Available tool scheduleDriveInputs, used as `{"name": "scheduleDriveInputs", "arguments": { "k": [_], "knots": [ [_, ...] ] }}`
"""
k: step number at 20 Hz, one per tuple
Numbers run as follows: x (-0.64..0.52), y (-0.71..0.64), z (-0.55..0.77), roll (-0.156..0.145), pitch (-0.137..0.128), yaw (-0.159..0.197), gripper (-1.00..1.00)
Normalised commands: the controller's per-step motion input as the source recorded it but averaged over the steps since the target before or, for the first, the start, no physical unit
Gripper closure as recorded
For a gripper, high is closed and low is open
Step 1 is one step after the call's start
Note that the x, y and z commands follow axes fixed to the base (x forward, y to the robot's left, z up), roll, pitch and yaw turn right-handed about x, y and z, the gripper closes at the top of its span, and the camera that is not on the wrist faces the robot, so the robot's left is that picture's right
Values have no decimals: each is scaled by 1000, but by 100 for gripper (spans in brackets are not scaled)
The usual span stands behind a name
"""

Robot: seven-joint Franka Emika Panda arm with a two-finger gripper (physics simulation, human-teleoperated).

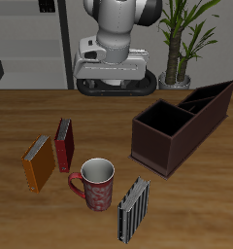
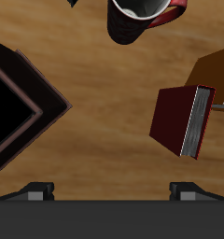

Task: Place the red book into the left desk caddy's left compartment

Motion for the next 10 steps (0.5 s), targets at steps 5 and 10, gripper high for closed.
{"name": "scheduleDriveInputs", "arguments": {
  "k": [5, 10],
  "knots": [
    [71, -315, 66, 8, -36, -3, -100],
    [95, -562, 63, -44, -36, -9, -100]
  ]
}}
